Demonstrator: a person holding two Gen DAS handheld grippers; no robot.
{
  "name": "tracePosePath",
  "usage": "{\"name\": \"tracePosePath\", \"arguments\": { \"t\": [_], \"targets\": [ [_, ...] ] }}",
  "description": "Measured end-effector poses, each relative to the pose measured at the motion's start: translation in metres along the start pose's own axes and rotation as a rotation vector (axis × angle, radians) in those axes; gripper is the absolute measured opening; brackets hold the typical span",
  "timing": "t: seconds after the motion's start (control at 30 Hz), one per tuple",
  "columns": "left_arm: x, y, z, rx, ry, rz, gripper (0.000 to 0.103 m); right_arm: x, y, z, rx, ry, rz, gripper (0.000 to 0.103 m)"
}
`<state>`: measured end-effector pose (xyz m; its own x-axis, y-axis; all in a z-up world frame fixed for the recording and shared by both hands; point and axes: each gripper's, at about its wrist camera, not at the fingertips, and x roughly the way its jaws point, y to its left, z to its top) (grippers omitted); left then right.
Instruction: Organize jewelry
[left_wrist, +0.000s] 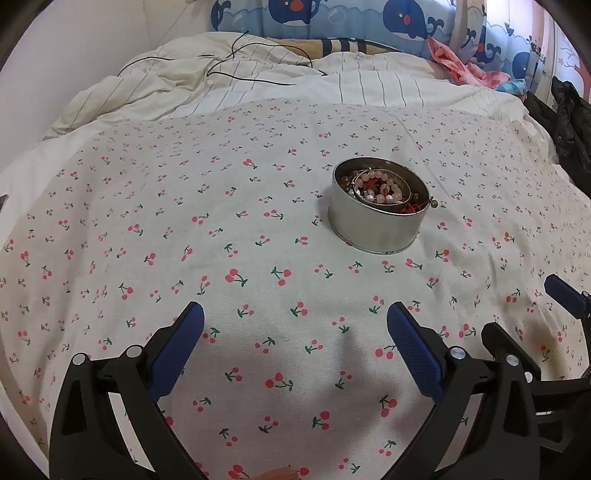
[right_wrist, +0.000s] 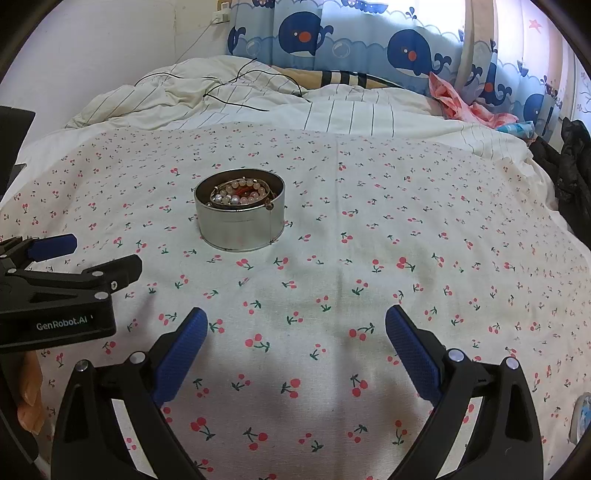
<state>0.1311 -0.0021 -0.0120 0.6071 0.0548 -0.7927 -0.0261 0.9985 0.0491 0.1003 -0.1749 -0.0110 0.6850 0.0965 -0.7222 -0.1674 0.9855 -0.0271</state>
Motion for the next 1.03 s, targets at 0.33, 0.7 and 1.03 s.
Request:
{"name": "tracePosePath", "arguments": {
  "t": [0.33,0.7,1.03],
  "targets": [
    [0.001,-0.001,0.001,0.002,0.012,-0.013,0.095,0.001,0.001,0.000,-0.003,0.002,0.002,0.093],
    [-0.008,-0.002,-0.003,-0.004,-0.049,-0.065,0.095,0.001,-0.003,-0.001,0.007,0.005,0.009,0.093],
    [-0.002,0.002,-0.001,-0.012,-0.015,-0.035,0.095,-0.001,-0.005,0.000,0.007,0.002,0.004,0.093]
  ]
}}
